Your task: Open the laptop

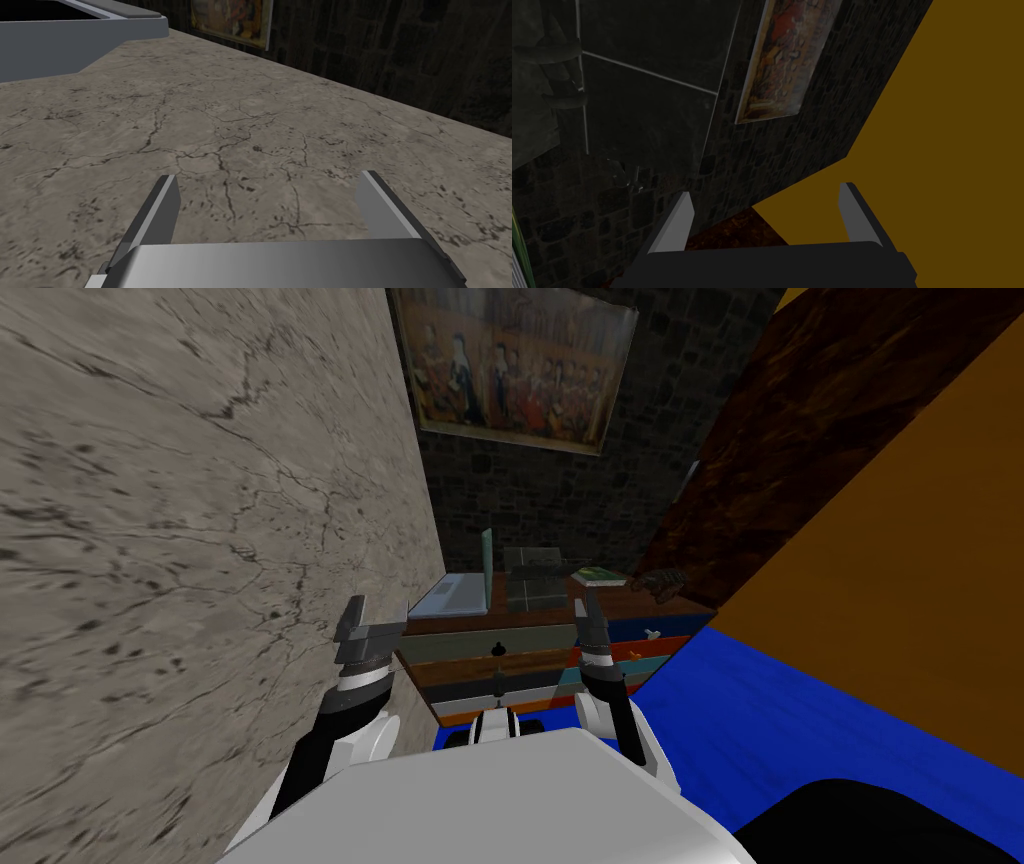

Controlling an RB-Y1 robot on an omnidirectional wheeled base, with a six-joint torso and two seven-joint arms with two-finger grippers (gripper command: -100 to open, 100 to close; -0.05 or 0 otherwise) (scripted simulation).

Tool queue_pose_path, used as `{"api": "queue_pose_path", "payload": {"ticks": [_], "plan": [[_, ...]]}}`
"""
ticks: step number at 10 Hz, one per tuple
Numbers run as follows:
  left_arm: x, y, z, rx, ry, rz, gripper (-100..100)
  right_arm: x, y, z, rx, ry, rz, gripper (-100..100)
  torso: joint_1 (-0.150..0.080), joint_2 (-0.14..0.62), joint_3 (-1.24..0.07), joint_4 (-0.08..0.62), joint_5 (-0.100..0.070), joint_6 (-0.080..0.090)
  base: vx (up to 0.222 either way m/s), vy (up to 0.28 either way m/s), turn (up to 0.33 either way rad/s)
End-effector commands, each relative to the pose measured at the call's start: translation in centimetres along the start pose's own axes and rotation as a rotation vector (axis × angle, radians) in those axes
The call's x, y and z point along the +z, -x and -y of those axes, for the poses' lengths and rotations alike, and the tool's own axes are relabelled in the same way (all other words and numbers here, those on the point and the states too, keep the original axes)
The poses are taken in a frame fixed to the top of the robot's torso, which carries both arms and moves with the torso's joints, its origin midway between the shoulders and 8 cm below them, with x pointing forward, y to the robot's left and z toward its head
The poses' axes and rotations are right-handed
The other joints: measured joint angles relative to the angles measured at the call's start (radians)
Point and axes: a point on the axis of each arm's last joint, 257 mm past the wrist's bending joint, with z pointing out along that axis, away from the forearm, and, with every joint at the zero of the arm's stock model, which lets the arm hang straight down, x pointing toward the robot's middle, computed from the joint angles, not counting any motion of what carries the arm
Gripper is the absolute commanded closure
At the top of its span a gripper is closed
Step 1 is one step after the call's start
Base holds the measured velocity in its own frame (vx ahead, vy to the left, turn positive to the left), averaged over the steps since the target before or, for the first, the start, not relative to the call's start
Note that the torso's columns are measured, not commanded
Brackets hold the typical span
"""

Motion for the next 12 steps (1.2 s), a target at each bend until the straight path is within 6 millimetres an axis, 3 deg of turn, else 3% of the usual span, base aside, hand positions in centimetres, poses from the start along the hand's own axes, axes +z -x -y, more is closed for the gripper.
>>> {"api": "queue_pose_path", "payload": {"ticks": [1, 6, 9, 12], "plan": [[0.6, 0.1, -2.2, -0.006, 0.032, -0.03, -100, 0.0, 0.0, 0.0, 0.0, 0.0, 0.0, 0, 0.001, 0.001, 0.0, 0.0, 0.0, 0.0, -0.038, -0.07, 0.066], [2.7, 1.2, -6.9, -0.037, 0.084, -0.036, -100, 0.0, 0.0, 0.0, 0.0, 0.0, 0.0, 0, 0.001, 0.001, 0.0, 0.001, 0.0, 0.0, -0.037, -0.102, 0.094], [4.1, 2.4, -10.7, -0.067, 0.133, -0.01, -100, 0.0, 0.0, 0.0, 0.0, 0.0, 0.0, 0, 0.0, -0.001, -0.001, 0.0, 0.0, 0.0, -0.044, -0.125, 0.109], [5.5, 3.0, -12.7, -0.093, 0.154, 0.008, -100, 0.0, 0.0, 0.0, 0.0, 0.0, 0.0, 0, 0.004, 0.0, 0.0, 0.0, 0.001, 0.0, -0.046, -0.084, 0.077]]}}
